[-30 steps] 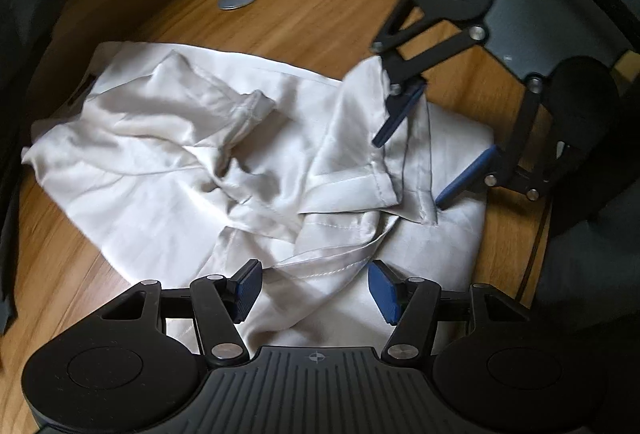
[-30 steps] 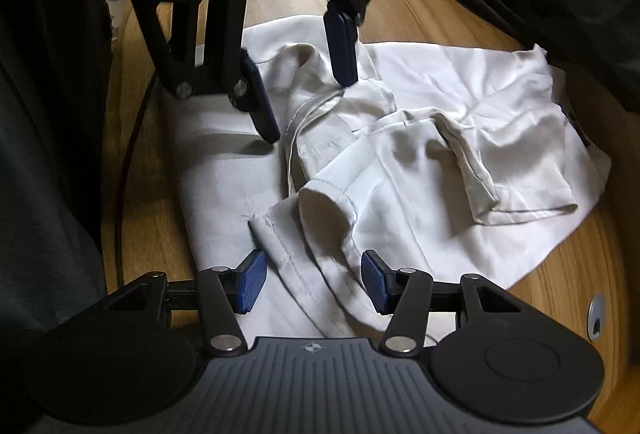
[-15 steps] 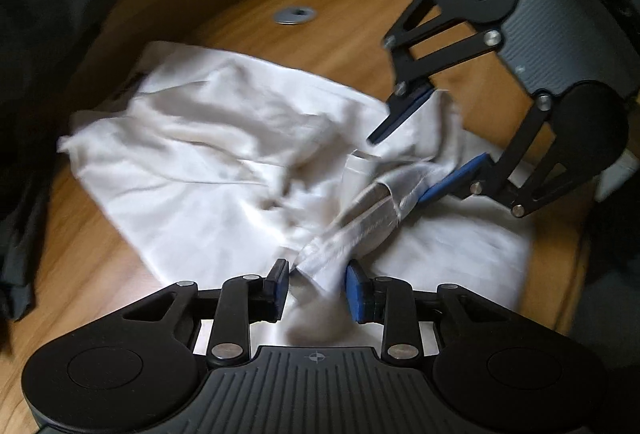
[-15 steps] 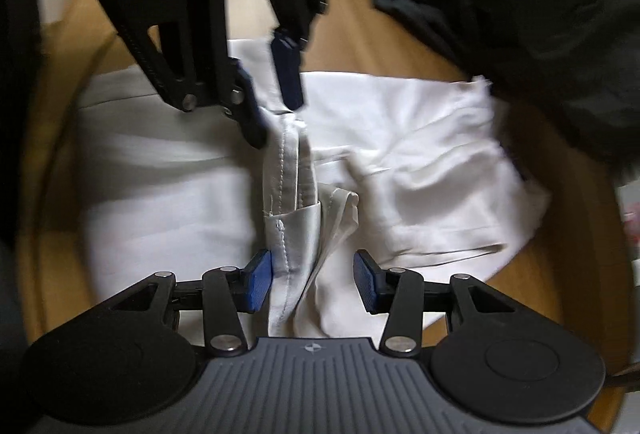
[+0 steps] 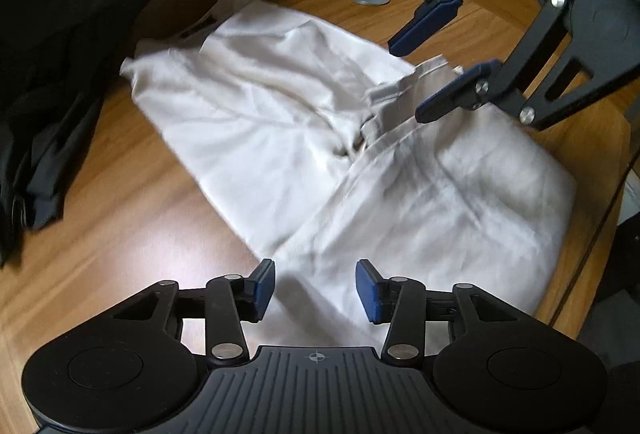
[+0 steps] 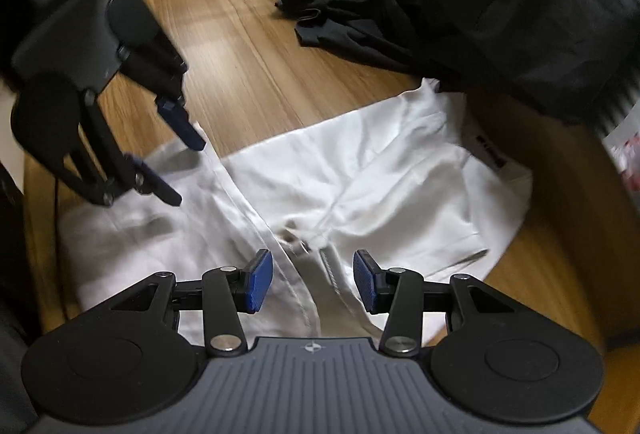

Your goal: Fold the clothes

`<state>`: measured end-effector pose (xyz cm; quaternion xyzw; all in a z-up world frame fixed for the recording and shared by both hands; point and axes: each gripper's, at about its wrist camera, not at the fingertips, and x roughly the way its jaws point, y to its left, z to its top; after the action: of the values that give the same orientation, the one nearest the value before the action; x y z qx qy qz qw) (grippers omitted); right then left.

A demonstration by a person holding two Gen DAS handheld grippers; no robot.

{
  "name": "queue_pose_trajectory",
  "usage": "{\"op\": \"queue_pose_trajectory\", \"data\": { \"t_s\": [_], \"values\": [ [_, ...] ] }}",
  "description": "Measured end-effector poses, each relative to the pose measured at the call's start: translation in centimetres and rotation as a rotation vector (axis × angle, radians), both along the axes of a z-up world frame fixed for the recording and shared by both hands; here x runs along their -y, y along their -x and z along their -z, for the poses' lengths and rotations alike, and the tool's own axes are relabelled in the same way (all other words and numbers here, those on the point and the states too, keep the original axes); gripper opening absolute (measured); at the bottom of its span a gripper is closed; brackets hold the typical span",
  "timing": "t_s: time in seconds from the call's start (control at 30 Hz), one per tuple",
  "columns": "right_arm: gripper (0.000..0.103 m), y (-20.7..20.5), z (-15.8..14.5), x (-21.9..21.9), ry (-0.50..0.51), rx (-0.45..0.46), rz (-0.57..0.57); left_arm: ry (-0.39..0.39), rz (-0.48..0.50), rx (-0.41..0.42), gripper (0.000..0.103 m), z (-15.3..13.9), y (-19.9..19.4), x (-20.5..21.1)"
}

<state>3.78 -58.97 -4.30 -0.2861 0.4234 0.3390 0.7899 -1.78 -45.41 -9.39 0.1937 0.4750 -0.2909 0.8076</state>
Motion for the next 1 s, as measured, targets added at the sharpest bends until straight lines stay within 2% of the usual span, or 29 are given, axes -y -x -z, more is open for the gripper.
{"op": "queue_pose_trajectory", "data": {
  "t_s": [0.2,0.27,0.37,0.47,0.5,0.53,0.63,0.67,0.7,0.73,0.8,0.9,0.93,1.0],
  "values": [
    [0.049,-0.4,0.6,2.3,0.007,-0.041,0.129,0.016,-0.168,-0.028,0.048,0.4,0.6,-2.5],
    [0.049,-0.5,0.9,4.3,-0.004,-0.066,0.217,0.016,-0.206,-0.030,0.049,0.5,0.7,-3.0],
    [0.049,-0.2,2.2,7.2,-0.018,-0.119,0.366,0.074,-0.266,-0.078,0.049,0.6,0.6,-3.6],
    [0.049,0.3,4.0,9.4,-0.075,-0.205,0.480,0.122,-0.300,-0.121,0.047,1.0,0.2,-3.4],
    [0.049,0.4,4.5,9.7,-0.096,-0.230,0.500,0.131,-0.299,-0.129,0.038,1.2,0.0,-3.2],
    [0.049,0.6,5.0,10.0,-0.117,-0.255,0.519,0.140,-0.299,-0.138,0.024,1.3,-0.1,-3.0],
    [0.049,0.7,6.4,10.3,-0.146,-0.299,0.566,0.160,-0.266,-0.129,0.008,1.2,-0.4,-2.3],
    [0.047,0.7,6.8,10.3,-0.152,-0.310,0.584,0.175,-0.249,-0.127,0.007,1.0,-0.4,-2.1],
    [0.038,0.8,6.8,10.5,-0.166,-0.305,0.599,0.192,-0.229,-0.129,0.003,0.8,-0.5,-1.9],
    [0.024,0.9,6.8,10.6,-0.182,-0.317,0.611,0.210,-0.209,-0.130,0.004,0.6,-0.6,-1.7],
    [0.007,1.1,6.7,11.0,-0.200,-0.339,0.638,0.274,-0.174,-0.133,0.004,0.0,-0.9,-1.6],
    [0.005,1.6,6.3,11.3,-0.186,-0.330,0.642,0.418,-0.180,-0.164,0.004,-0.9,-1.8,-2.1],
    [0.005,1.9,6.1,11.3,-0.177,-0.323,0.639,0.437,-0.200,-0.168,0.004,-0.9,-2.2,-2.3],
    [0.010,2.3,5.7,11.2,-0.152,-0.295,0.624,0.359,-0.251,-0.167,0.004,-0.2,-3.1,-2.3]
  ]
}}
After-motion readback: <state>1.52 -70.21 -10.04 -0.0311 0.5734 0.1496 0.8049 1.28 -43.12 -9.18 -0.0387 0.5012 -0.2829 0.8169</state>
